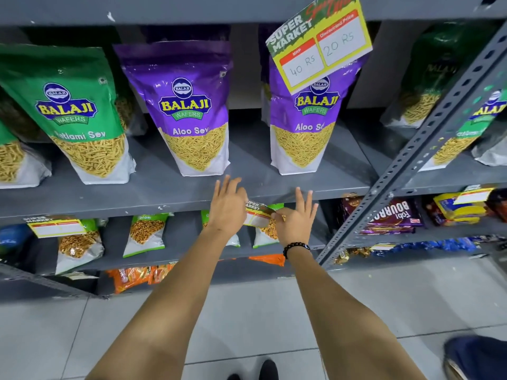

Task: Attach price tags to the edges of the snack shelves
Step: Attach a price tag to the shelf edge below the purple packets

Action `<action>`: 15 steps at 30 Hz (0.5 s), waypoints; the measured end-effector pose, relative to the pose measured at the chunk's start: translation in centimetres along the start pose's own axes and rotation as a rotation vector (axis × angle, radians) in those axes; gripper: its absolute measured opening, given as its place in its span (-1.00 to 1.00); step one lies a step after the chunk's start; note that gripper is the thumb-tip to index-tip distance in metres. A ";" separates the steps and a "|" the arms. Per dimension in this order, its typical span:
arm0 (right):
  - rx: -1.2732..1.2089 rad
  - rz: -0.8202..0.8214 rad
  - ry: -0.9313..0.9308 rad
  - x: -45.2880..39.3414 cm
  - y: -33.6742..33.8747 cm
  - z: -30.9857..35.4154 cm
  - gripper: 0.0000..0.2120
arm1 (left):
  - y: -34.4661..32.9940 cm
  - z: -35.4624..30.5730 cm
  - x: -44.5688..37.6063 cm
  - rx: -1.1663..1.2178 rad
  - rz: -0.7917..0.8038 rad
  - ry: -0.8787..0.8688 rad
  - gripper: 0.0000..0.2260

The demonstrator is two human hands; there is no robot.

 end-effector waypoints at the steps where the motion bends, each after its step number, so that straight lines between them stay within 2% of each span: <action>1: 0.022 0.014 0.060 -0.4 0.4 -0.1 -0.92 | -0.4 0.1 0.2 0.034 0.006 0.018 -0.81; 3: 0.061 0.082 0.141 -1.4 1.0 -0.1 -0.89 | -1.1 0.3 0.5 0.069 0.025 0.036 -0.81; 7: 0.125 0.234 0.190 -3.1 1.4 0.0 -0.86 | -2.7 0.1 1.1 0.026 0.059 0.025 -0.80; 12: 0.186 0.226 0.207 -3.3 1.7 0.7 -0.89 | -2.3 0.0 1.2 -0.051 0.018 0.032 -0.84; 15: 0.224 0.192 0.222 -3.3 1.6 1.2 -0.88 | -1.6 0.0 0.8 -0.132 -0.010 0.022 -0.79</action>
Point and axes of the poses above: each hand's wrist, its own x-axis away from the middle knuckle, its own y-axis out of the back of the hand, z = x × y, the point moved 4 cm from there along -x, towards the middle knuckle, and after that the axes turned 10 degrees about -y, right-handed, at the moved point
